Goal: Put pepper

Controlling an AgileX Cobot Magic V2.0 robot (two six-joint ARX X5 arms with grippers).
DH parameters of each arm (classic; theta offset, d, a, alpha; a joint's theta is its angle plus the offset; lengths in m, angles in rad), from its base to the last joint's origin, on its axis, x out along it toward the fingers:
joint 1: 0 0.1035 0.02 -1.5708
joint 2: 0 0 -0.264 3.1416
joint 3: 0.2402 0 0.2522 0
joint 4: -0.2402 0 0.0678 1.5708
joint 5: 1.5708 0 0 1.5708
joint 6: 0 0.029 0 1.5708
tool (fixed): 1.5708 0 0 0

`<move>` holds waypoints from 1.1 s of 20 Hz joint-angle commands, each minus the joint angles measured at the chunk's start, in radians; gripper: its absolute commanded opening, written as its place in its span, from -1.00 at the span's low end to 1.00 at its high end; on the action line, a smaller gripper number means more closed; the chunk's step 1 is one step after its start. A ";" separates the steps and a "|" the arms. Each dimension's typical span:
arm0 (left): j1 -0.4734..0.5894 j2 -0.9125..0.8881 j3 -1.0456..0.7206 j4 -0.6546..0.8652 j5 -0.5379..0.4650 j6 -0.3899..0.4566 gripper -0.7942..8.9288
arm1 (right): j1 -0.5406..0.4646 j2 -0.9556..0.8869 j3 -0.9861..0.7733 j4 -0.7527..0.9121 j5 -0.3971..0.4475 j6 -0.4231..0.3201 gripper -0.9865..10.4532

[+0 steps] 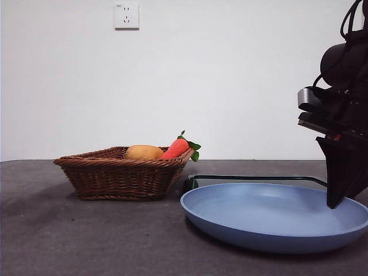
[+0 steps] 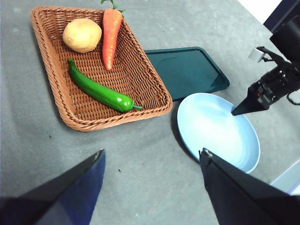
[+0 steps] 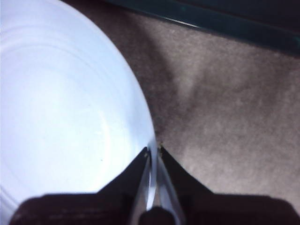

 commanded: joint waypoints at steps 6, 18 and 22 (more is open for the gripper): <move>-0.143 0.230 0.125 0.053 -0.190 -0.117 -0.12 | -0.018 -0.219 0.018 -0.062 0.011 0.017 -0.82; -0.388 0.967 0.568 0.090 -0.537 -0.253 -0.12 | -0.058 -0.703 0.018 -0.185 0.012 0.036 -0.82; -0.392 1.124 0.656 0.082 -0.578 -0.316 -0.12 | -0.058 -0.762 0.018 -0.189 0.012 0.037 -0.82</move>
